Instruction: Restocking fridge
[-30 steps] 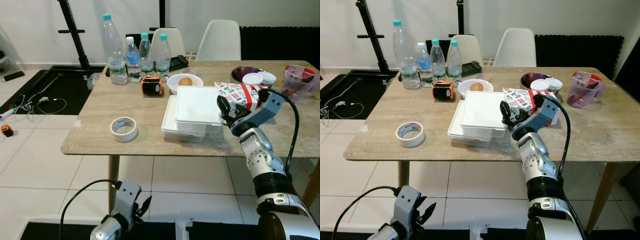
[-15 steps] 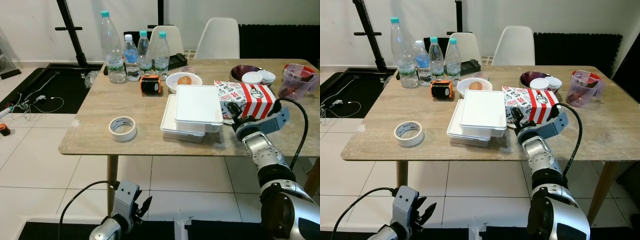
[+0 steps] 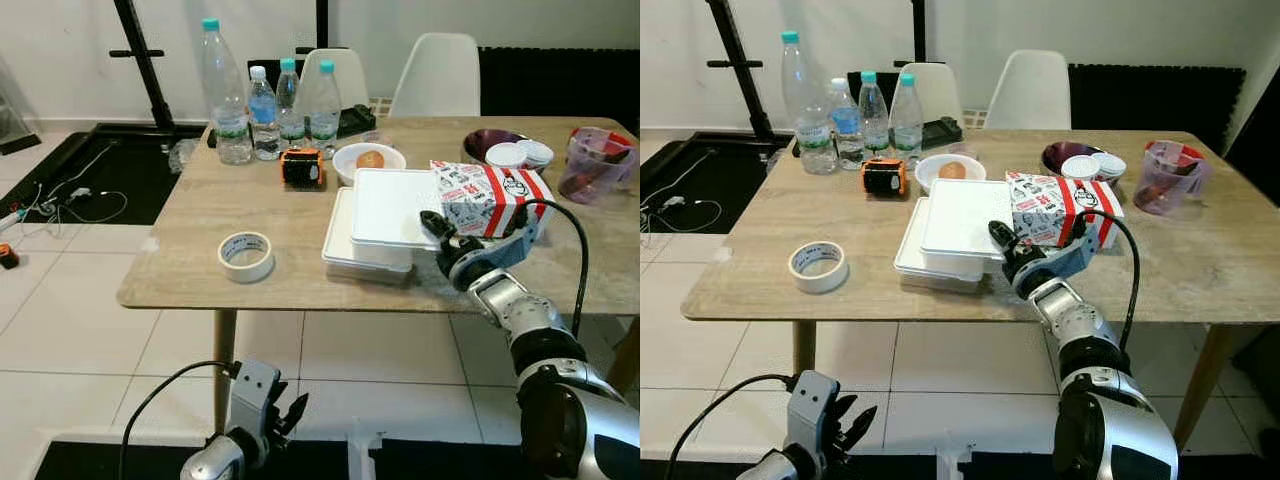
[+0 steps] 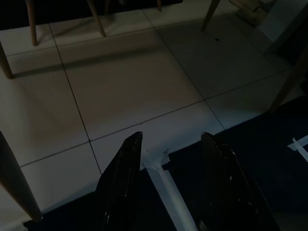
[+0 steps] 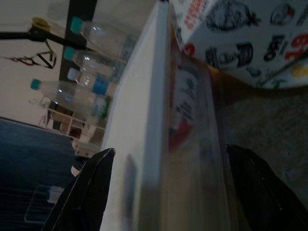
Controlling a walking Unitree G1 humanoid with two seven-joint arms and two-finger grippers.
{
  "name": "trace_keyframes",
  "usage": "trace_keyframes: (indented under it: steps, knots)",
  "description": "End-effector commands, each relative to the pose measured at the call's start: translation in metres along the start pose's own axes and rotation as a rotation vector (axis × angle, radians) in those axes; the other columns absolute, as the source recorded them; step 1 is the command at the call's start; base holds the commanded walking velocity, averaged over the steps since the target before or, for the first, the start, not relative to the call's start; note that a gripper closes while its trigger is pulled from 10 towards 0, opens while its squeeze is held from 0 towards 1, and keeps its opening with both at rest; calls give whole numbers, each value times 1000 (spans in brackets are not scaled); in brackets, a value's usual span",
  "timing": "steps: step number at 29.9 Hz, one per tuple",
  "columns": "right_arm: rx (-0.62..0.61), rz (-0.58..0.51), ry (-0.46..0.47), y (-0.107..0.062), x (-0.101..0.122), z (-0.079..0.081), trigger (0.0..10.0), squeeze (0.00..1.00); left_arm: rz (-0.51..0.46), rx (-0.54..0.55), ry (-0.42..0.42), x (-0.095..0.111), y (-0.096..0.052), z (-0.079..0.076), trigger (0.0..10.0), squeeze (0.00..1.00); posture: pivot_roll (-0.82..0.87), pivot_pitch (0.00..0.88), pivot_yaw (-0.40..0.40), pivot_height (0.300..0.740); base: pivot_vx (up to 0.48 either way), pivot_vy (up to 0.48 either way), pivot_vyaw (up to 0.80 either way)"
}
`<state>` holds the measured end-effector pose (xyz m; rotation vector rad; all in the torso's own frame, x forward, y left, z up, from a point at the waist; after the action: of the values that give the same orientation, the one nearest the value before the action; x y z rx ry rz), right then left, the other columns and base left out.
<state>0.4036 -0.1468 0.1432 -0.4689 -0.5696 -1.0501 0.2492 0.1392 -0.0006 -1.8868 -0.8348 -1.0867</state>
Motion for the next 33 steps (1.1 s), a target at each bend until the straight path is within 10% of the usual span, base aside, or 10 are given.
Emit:
trace_keyframes:
  steps: [1,16,17,18,20,21,31,33]
  knots:
    - [-10,18,-2,-2,-3,-4,10000,0,20,-18,-8,-4,1,-6,10000,0,-2,82,-43,740,0,0,0]
    - [15,22,123,-7,-9,-9,10000,0,34,-27,-16,-5,1,-8,10000,0,-4,80,-44,740,0,0,0]
    - [14,17,138,-7,-8,-9,9020,0,35,-28,-16,-5,1,-8,10000,0,-4,81,-43,740,0,0,0]
    - [18,10,161,-8,-8,-9,3490,0,36,-29,-17,-5,1,-8,10000,0,-4,81,-43,740,0,0,0]
    - [20,6,168,-8,-7,-9,3490,0,36,-29,-17,-5,1,-8,10000,0,-4,81,-43,740,0,0,0]
    - [30,-1,192,-8,-6,-9,0,0,36,-30,-18,-5,1,-8,10000,0,-4,82,-42,740,0,0,0]
    - [70,-15,255,-9,-2,-5,0,0,38,-36,-19,-5,2,-9,10000,0,-4,80,-40,740,0,0,0]
    - [75,-13,257,-9,-2,-4,1882,0,40,-40,-19,-4,2,-10,10000,0,-4,80,-40,740,0,0,0]
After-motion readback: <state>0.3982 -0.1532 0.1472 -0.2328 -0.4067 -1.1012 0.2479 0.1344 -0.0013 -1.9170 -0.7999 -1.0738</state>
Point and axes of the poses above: a point about 5 cm out from each wrist's last joint towards the gripper, its own y axis pointing out of the wrist towards the gripper, its own x axis along the axis of the wrist's last joint, z = x × y, the point moved 2 cm from there along y, pointing out of the wrist towards the gripper, and after that the axes turned 15 degrees about -y, right-handed, at the moved point
